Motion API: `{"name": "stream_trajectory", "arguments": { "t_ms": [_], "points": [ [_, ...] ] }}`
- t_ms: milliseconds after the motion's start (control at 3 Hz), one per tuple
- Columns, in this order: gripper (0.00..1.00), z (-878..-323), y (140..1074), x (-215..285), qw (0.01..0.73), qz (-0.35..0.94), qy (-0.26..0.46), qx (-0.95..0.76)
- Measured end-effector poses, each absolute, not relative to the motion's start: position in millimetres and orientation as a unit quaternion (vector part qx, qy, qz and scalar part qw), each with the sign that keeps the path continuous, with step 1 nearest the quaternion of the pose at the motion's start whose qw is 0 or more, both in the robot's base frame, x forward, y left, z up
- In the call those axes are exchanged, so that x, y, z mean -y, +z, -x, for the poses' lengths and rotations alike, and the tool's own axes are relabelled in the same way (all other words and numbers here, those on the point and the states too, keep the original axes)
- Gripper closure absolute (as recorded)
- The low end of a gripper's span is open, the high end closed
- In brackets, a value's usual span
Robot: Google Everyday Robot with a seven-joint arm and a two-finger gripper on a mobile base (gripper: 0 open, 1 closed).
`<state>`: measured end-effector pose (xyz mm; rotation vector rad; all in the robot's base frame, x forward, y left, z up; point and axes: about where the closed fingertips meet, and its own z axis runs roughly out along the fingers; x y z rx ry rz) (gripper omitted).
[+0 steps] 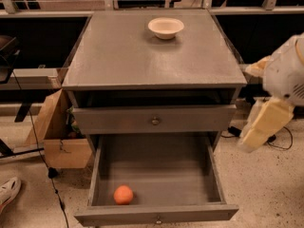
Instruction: Pick orange from middle drawer and place on counter
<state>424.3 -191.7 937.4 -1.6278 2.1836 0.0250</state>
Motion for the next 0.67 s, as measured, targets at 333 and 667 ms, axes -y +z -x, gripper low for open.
{"name": "stream_trajectory", "arguments": {
  "t_ms": [333,667],
  "points": [
    [0.0,-402,888,156,0.243,0.556,0.065,-0.792],
    [0.0,-377,829,108,0.272,0.505,0.149,-0.806]
  ]
}}
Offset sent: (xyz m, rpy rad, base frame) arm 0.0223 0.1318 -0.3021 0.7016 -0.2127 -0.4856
